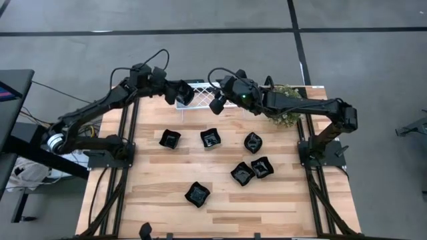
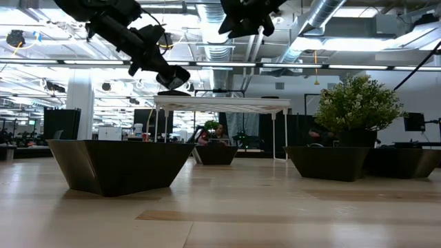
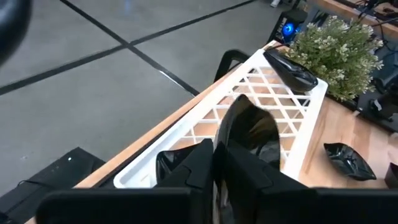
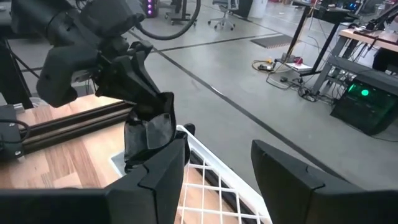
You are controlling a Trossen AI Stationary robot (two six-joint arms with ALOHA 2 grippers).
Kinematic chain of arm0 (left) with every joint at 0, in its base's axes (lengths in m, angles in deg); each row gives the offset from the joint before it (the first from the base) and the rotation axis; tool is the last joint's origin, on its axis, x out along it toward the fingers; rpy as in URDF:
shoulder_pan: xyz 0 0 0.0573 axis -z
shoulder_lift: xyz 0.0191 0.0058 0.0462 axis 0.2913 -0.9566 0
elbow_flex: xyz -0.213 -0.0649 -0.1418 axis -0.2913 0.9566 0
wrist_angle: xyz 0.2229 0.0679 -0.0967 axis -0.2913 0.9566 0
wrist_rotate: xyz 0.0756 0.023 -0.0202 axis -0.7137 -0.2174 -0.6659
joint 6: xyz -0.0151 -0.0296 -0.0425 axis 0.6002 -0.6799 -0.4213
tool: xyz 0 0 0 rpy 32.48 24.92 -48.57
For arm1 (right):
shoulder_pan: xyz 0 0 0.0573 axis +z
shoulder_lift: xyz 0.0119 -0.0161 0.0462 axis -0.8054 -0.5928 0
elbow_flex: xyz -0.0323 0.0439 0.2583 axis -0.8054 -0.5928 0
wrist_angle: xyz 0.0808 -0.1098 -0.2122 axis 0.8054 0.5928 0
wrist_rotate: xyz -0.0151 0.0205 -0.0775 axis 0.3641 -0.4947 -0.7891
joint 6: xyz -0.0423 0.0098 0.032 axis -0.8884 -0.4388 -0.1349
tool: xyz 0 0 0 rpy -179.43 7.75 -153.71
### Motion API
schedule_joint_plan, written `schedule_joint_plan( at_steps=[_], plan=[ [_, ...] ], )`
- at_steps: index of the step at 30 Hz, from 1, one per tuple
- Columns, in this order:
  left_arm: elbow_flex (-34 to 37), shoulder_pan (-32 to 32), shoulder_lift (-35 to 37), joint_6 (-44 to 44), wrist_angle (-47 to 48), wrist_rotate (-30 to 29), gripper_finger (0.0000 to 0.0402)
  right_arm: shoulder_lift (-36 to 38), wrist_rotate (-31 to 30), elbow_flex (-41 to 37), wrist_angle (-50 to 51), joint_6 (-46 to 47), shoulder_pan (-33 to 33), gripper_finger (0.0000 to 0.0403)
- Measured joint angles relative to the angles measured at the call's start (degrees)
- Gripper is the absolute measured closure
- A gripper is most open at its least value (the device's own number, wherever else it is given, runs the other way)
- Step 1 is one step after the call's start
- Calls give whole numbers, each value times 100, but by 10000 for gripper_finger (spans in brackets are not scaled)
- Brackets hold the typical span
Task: Pick & Place Mini shaped plates
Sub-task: Stack the black leaf shaped plate on top of the black leaf shaped plate on the shelf
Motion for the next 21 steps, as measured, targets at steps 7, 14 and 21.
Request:
schedule_joint_plan(
  at_steps=[7,14,21],
  plan=[
    [2,0,-403,-440,-77,-9,331,0,2,0,0,0,2,221],
    [9,0,-380,-624,-222,-11,314,0,2,0,16,-4,35,221],
    [9,26,343,-576,-342,-11,314,275,-44,-2,541,-44,213,221]
  ],
)
